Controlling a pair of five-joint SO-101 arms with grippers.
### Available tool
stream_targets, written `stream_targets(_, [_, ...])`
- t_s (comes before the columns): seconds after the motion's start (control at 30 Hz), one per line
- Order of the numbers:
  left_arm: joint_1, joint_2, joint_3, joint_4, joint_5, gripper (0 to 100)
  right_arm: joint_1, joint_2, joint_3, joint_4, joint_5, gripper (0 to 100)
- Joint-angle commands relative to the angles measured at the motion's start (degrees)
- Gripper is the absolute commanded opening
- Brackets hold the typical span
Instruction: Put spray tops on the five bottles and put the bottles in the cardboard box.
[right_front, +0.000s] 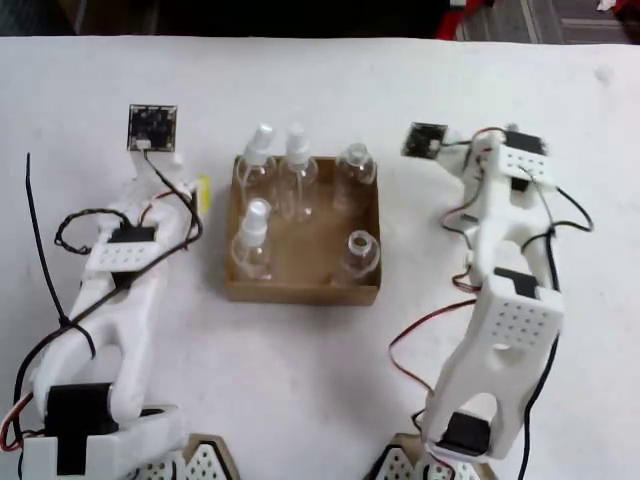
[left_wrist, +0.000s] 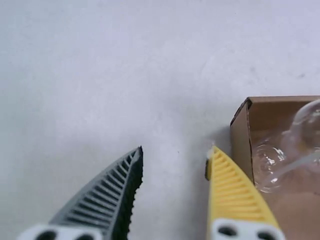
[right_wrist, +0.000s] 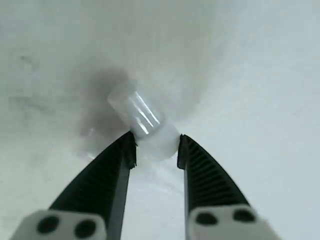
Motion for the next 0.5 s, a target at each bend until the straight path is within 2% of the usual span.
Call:
stream_targets(0.0, [0.7, -1.5, -0.2, -1.4, -0.6, 20, 4.9, -2.3, -0.6, 2.9, -0.4, 3.9])
stream_targets(0.2, [0.7, -1.5, -0.2, -1.4, -0.6, 20, 5.3, -2.3, -0.2, 3.1, -0.9, 5.1])
stream_targets(0.4, [0.7, -1.5, -0.2, -1.4, -0.6, 20, 3.9, -2.9, -0.5, 5.1, -0.7, 22.7])
stream_targets(0.47, [0.7, -1.5, -0.2, -1.4, -0.6, 20, 3.2, -4.0, -0.5, 5.3, -0.5, 25.0])
